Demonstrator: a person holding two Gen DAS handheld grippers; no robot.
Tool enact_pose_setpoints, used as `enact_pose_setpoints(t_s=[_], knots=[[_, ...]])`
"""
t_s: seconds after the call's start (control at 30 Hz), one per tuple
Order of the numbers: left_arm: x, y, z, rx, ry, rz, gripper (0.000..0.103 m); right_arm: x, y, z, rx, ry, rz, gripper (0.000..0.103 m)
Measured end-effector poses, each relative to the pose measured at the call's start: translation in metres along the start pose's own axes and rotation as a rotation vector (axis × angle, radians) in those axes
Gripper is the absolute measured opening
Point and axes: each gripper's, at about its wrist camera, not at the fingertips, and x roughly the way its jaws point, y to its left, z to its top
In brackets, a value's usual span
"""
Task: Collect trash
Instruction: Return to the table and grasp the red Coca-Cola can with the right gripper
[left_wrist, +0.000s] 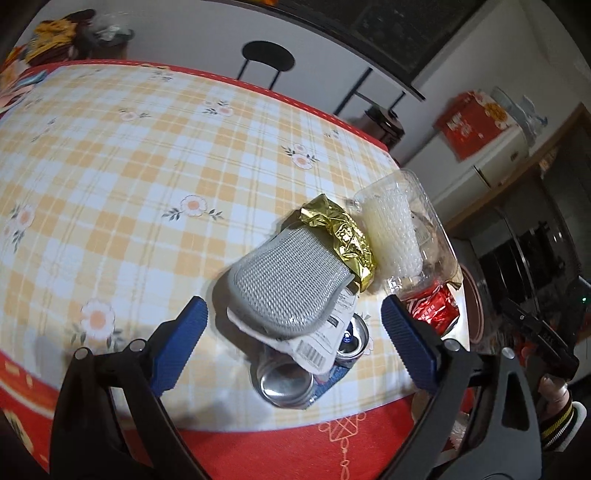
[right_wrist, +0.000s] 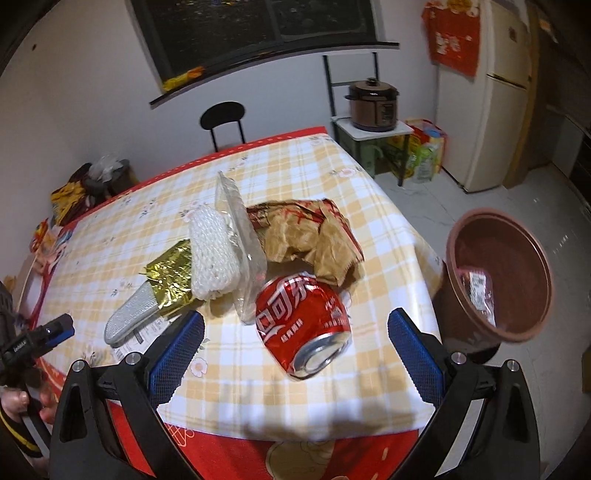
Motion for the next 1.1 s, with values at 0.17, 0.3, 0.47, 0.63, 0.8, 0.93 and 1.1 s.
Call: enact_pose_setpoints(t_s=[0.17,0.3,0.47,0.63,0.8,0.93,1.1], knots=[[0.019,-0.002,0.008,0.054,0.052,-0.013,0.092,0.014,-0.009,-0.010,-0.009,0.029,-0.074,0.098],[0.027,-0.005,0.009,0.074,0.064,-0.015,0.092,0.033,-0.019,-0.015,-0.017,0.068,-0.091,0.098],[0.022,-0.007,0.005,0.059,0.052,-0.003,0.091,0.064,-0.032,-0.014,-0.009,0.123,-0.058,0.098],[0.020,0.002,0.000,0.005,0.058,0.039,0.091,0.086,-0.030,-0.017,-0.017,0.165,0.000,0.095],[0.017,-0.002,-0.005,-0.004,0.049,0.056,0.089,0.106,-0.028,-0.020,-0.025,0.225,0.021,0.079],[0.022,-0.006,-0.010,-0.002,0.067,0.063,0.089,0.110,-0.025,-0.024,-0.029,0.239,0.024,0.075],[0.026,-0.009,-0.014,0.006,0.082,0.054,0.089,0.112,-0.016,-0.031,-0.055,0.245,0.006,0.069]])
